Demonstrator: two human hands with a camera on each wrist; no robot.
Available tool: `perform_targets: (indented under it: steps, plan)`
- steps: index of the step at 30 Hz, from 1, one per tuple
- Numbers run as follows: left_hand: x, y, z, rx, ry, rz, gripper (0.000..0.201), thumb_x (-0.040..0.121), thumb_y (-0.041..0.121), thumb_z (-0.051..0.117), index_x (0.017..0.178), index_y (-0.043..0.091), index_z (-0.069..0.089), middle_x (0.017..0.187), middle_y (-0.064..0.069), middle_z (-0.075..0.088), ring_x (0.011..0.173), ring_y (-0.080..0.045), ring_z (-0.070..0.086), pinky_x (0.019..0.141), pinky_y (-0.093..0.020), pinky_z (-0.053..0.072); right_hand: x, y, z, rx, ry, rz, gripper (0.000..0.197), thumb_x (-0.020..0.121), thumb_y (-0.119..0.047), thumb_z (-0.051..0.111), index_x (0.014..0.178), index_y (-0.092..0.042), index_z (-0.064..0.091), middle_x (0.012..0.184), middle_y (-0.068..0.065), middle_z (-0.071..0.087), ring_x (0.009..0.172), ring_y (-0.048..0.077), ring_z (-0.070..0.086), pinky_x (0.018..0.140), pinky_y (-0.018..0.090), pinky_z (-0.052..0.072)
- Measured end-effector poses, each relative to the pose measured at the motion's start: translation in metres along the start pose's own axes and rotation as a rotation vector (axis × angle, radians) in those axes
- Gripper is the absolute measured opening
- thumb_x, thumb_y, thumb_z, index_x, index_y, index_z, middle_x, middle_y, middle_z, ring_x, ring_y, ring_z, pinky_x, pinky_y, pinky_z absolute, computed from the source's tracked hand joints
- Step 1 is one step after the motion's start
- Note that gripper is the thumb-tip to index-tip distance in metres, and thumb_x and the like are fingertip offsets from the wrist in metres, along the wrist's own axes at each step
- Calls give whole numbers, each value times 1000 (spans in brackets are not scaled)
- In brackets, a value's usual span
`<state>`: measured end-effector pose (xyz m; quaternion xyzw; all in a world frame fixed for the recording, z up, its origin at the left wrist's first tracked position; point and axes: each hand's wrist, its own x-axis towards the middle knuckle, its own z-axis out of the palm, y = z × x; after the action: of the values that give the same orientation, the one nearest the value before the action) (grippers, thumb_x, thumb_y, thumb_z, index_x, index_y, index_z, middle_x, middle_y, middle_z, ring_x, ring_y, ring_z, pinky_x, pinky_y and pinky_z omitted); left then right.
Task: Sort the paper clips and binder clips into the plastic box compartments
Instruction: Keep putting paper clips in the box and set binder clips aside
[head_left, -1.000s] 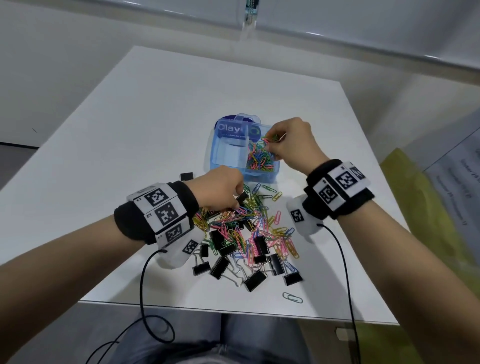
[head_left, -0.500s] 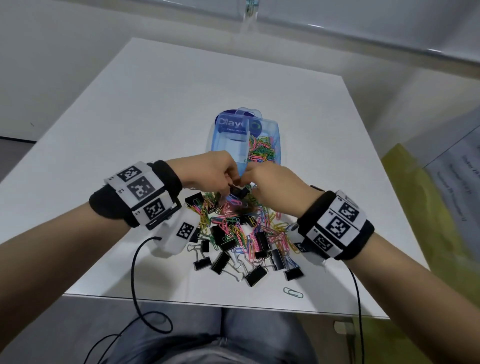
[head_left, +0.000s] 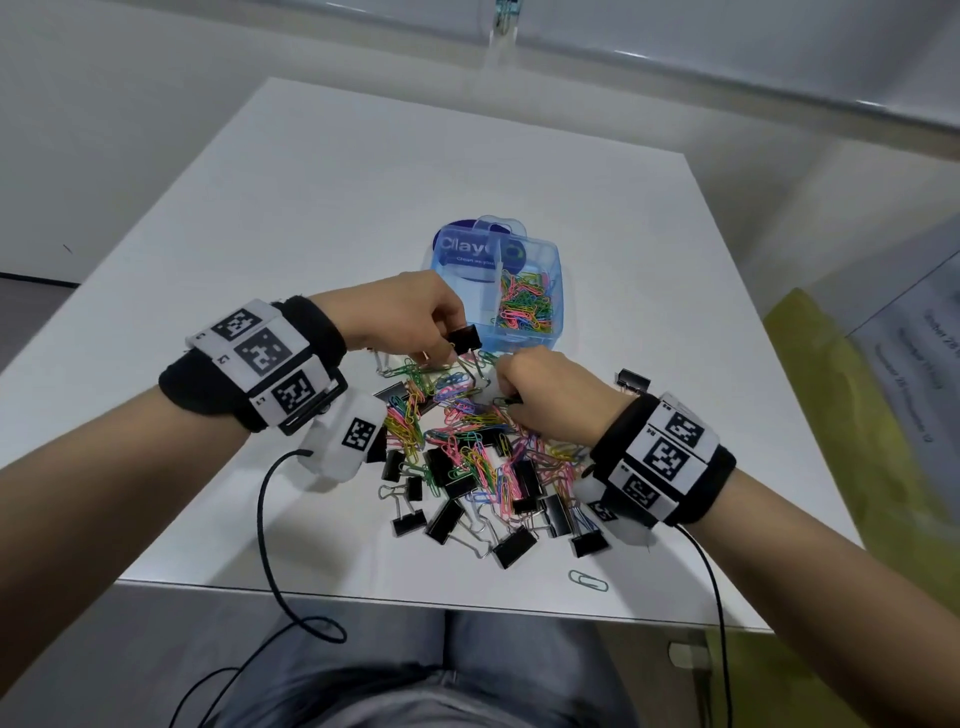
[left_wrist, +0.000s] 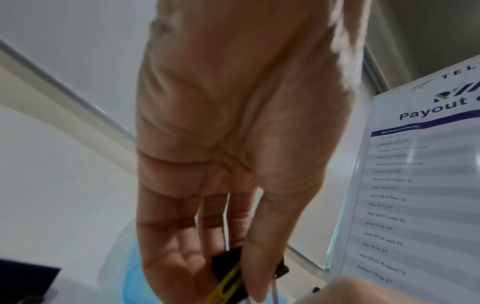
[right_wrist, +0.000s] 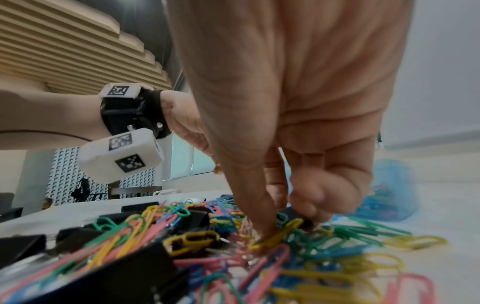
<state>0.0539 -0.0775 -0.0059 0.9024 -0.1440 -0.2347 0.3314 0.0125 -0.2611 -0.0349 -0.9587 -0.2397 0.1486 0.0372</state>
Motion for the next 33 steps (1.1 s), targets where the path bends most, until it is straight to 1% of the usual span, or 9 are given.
perform_targets:
  steps: [3,6,8,16,19,23,26,30,33]
  plan:
    - [1,0,3,-13,-12,-2,20,81,3,70,101,4,69,91,-16,70,67,-16,62,62,-22,51,-4,8,-3,131,41,37,12,82,-4,61,86,7,61,90,19,65,78,31,57,68,40,47]
    - [1,0,7,-54,-19,-2,21,81,0,70,102,3,67,86,-13,71,61,-11,65,57,-16,52,-10,17,-18,364,87,84,9,80,-8,71,78,0,68,78,8,68,62,9,58,56,16,43]
    - [1,1,9,-78,-32,2,21,81,-1,70,101,2,67,85,-13,72,56,-7,66,54,-14,52,-16,21,-29,580,150,135,9,76,-5,75,81,-4,67,68,3,62,45,0,53,45,9,39]
    - [4,9,13,-71,-64,33,18,81,1,71,98,4,67,85,-15,73,50,-3,65,51,-12,50,-24,30,-35,765,145,208,20,71,-1,78,78,2,60,63,15,63,37,10,56,37,18,43]
    - [4,10,14,-73,-73,37,17,81,1,71,96,6,66,84,-15,72,48,-3,64,50,-11,49,-24,33,-30,783,142,202,13,75,-2,75,78,6,65,62,13,65,48,16,62,49,30,57]
    - [5,14,17,-52,-94,61,21,79,1,72,98,6,67,85,-14,73,52,-5,64,54,-14,53,-26,31,-31,913,222,156,11,76,-3,75,83,4,71,76,22,70,65,20,64,66,39,58]
    - [6,20,21,-88,-118,84,26,77,-1,73,101,4,66,85,-11,70,62,-13,66,56,-15,51,-24,24,-32,1083,301,136,17,73,1,75,88,8,70,84,27,69,70,23,60,70,35,53]
    - [5,26,26,-160,-139,108,32,75,-2,74,105,1,64,89,-19,71,75,-24,68,72,-33,57,-19,23,-30,1069,356,169,13,70,3,77,79,7,68,69,17,65,57,19,61,63,28,55]
    - [4,27,26,-177,-104,94,35,75,-2,74,108,4,62,87,-17,72,69,-21,69,61,-24,58,-20,29,-31,1089,355,193,18,70,6,76,82,14,65,72,19,64,56,20,63,63,28,57]
